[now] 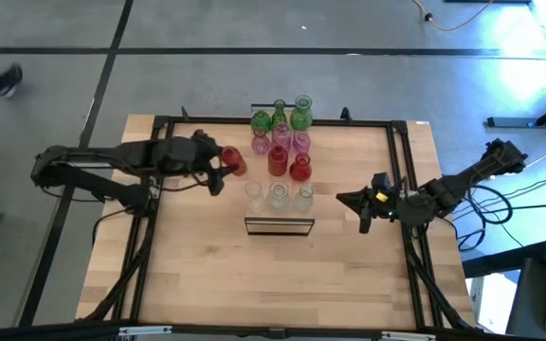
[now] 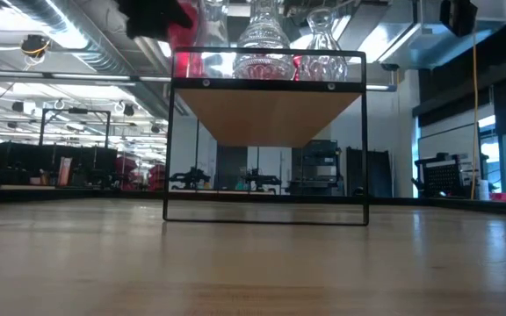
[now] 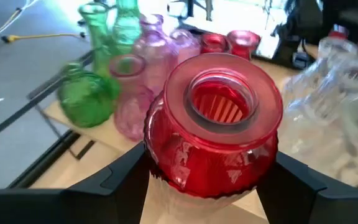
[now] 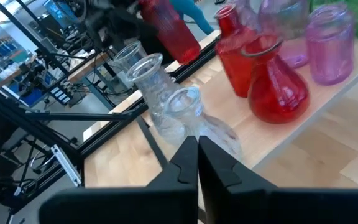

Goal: Sort vases onto shelf
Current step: Put the red vase on the shelf aligned with the other red vases

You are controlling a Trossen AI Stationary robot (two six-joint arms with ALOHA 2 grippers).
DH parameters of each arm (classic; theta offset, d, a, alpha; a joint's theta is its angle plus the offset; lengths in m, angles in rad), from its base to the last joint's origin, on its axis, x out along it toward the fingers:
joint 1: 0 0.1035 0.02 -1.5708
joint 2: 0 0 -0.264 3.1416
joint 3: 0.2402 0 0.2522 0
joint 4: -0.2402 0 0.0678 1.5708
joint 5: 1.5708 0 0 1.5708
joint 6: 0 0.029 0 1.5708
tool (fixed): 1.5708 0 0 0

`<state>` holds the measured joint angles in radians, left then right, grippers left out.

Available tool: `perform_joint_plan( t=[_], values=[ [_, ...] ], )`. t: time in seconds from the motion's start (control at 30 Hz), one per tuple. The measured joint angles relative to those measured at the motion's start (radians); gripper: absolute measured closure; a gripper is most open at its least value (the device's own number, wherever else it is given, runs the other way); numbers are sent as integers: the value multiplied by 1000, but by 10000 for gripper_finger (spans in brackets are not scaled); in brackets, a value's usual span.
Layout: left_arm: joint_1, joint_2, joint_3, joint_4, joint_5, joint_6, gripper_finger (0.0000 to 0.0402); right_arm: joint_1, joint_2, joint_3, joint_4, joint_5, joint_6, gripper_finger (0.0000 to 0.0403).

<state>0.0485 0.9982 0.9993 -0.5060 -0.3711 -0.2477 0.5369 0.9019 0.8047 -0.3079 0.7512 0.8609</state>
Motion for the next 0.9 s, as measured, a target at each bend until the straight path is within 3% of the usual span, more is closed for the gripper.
perform_joint_plan(
  t=[0.27, 0.63, 0.9],
  values=[
    [84, 119, 0, 74, 97, 78, 164, 0, -71, 0, -62, 26, 0, 402],
    [186, 158, 4, 142, 220, 123, 163, 0, -80, 0, -92, 50, 10, 402],
    [198, 260, 114, 114, 283, 192, 164, -1, -80, 0, -119, 52, 23, 402]
  ],
)
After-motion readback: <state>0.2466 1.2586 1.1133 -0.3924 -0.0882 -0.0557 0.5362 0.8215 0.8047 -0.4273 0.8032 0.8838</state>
